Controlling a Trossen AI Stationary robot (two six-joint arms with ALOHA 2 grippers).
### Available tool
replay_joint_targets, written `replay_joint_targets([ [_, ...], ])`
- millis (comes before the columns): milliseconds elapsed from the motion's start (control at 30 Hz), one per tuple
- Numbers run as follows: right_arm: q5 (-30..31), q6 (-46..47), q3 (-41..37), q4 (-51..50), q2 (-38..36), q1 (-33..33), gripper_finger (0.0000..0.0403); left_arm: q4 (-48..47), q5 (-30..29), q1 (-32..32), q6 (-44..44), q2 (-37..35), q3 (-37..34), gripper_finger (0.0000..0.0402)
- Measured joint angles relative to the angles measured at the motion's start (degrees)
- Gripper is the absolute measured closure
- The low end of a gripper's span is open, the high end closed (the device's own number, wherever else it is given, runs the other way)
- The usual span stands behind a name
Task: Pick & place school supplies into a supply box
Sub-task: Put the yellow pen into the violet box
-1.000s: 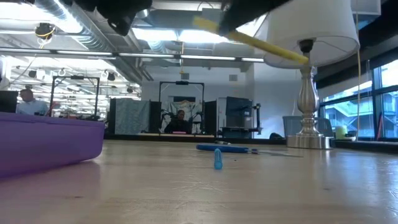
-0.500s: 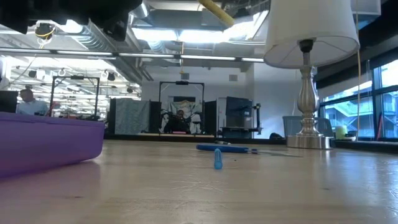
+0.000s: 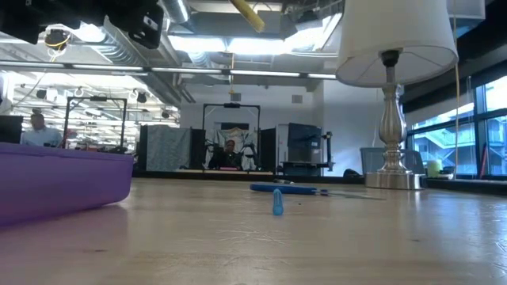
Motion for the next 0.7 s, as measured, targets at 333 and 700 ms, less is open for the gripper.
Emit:
replay_joint_targets([
  [333,-2.93,0.10,0.00,0.91,0.00,-1.46,0.0343,0.20,-0.05,0.01,-2.70,0.01,0.00,0.0198],
  [700,-5.00,0.10,0.00,1.28,0.00,-1.74,0.0343,5.97,-3.42,0.79,0.07,0.02,0.00,0.0220],
])
